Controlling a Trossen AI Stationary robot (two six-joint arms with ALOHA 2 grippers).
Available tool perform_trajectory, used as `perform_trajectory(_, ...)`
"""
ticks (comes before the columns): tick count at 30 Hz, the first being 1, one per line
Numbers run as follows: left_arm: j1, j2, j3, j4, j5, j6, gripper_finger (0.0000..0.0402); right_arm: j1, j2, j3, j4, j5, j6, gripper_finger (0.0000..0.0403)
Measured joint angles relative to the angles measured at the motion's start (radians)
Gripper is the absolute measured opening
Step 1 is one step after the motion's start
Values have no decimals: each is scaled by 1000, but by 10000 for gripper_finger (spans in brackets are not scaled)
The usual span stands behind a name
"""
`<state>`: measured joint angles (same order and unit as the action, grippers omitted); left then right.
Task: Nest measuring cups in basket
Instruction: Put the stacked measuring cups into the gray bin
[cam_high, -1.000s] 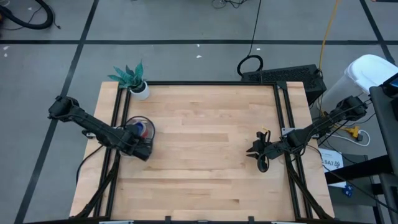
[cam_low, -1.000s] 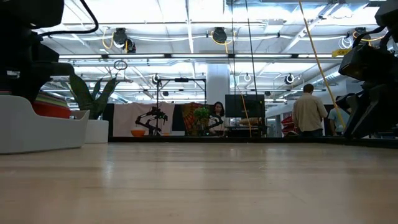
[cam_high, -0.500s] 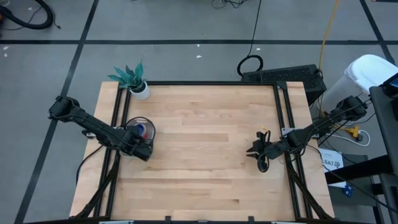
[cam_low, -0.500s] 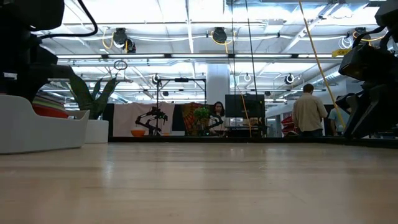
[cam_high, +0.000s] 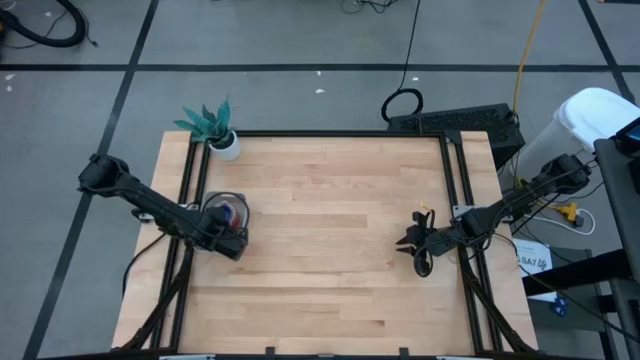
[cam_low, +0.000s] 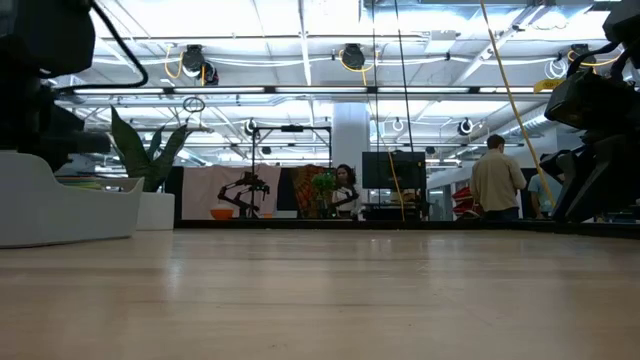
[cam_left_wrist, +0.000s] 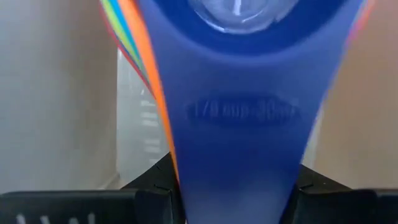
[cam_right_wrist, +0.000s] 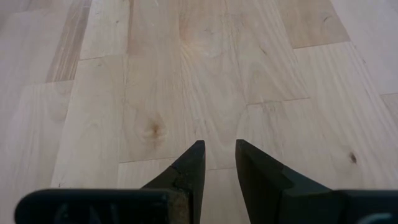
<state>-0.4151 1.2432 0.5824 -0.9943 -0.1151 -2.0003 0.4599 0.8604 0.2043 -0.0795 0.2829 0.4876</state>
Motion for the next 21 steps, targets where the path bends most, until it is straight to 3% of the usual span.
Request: perform_trajectory(21, -13, 1, 14, -55, 12, 9, 141, 0, 0, 0, 0, 0, 9, 84)
